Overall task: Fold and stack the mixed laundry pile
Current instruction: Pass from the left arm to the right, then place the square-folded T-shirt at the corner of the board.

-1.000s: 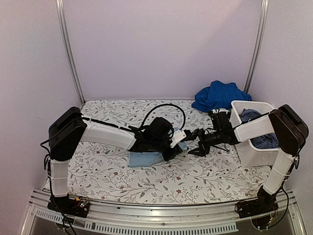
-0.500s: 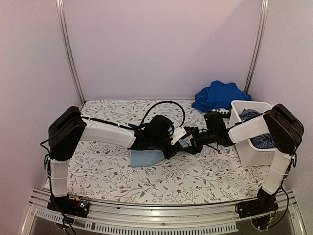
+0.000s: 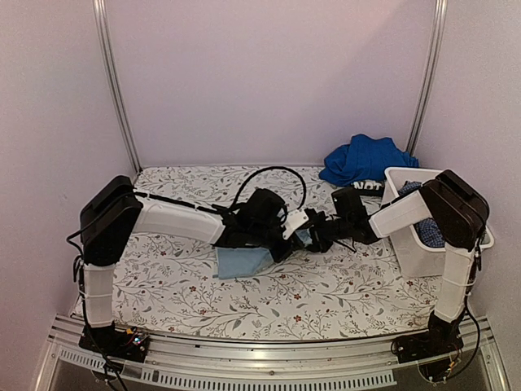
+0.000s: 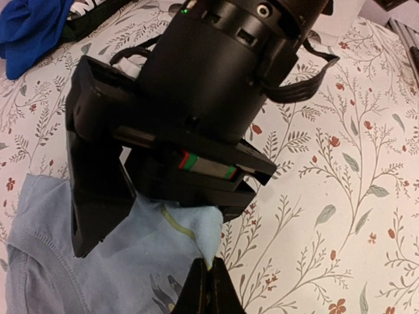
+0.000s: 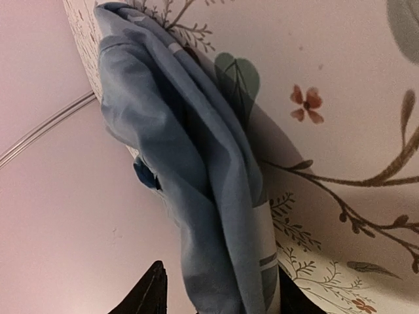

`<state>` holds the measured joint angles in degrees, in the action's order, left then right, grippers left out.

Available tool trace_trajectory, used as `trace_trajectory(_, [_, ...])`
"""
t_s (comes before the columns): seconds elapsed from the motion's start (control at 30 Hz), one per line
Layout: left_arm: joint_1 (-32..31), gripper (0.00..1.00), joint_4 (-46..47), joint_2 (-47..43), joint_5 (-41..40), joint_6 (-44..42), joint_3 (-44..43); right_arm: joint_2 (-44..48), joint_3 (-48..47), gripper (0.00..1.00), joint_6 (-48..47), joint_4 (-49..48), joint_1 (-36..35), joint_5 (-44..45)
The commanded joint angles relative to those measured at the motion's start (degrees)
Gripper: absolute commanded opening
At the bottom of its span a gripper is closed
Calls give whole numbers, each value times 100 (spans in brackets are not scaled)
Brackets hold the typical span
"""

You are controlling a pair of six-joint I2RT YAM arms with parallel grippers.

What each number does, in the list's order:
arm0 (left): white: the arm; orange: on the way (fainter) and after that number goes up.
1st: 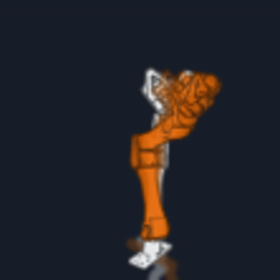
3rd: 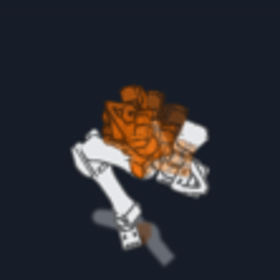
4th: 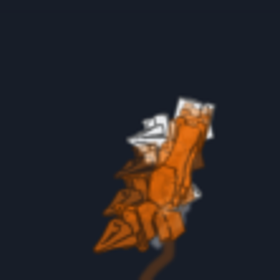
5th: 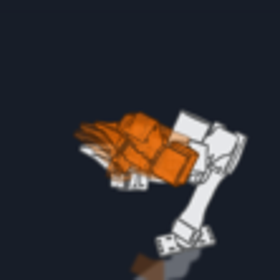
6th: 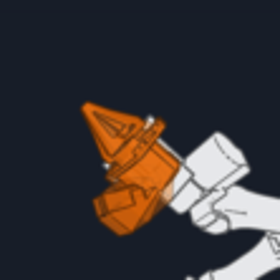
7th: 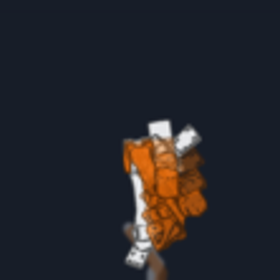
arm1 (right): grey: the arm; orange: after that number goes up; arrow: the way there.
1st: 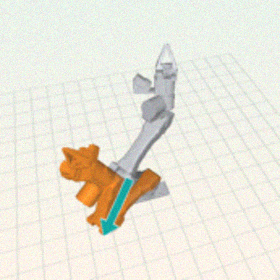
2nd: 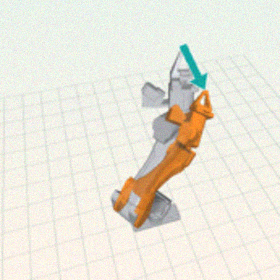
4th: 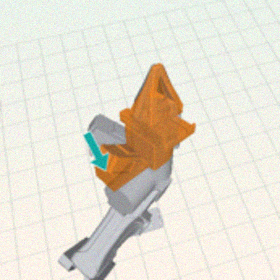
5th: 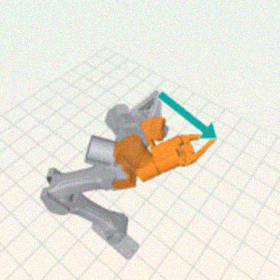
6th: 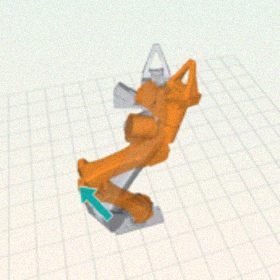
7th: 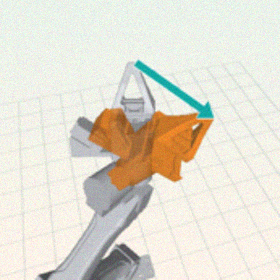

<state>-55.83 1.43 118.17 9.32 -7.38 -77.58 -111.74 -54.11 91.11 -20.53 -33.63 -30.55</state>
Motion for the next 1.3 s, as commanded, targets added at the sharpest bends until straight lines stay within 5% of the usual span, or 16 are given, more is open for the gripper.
trace_trajectory(0.0, [72, 0, 176, -293, 239, -78, 103, -224, -190, 45, -205, -173, 48, 248])
trace_trajectory(0.3, [169, 0, 204, -454, 325, -188, 349, -700, -681, 39, -651, -223, 76, 142])
trace_trajectory(0.43, [213, 2, 155, -478, 371, -209, 346, -785, -839, 23, -794, -202, 91, 88])
trace_trajectory(0.57, [256, 32, 70, -525, 142, 52, 288, -859, -1451, 1, -1350, 583, 109, 42])
trace_trajectory(0.87, [648, 82, -126, -1556, -611, 1004, 1197, -1659, -4906, 0, -4490, 4645, 216, 808])
trace_trajectory(1.07, [878, 88, -563, -1959, -800, 1427, 1696, -2541, -7083, 0, -6334, 6320, 438, 1651])
trace_trajectory(1.27, [881, 91, -746, -2059, -910, 1712, 1817, -2545, -7728, 0, -7431, 6398, 760, 2597])
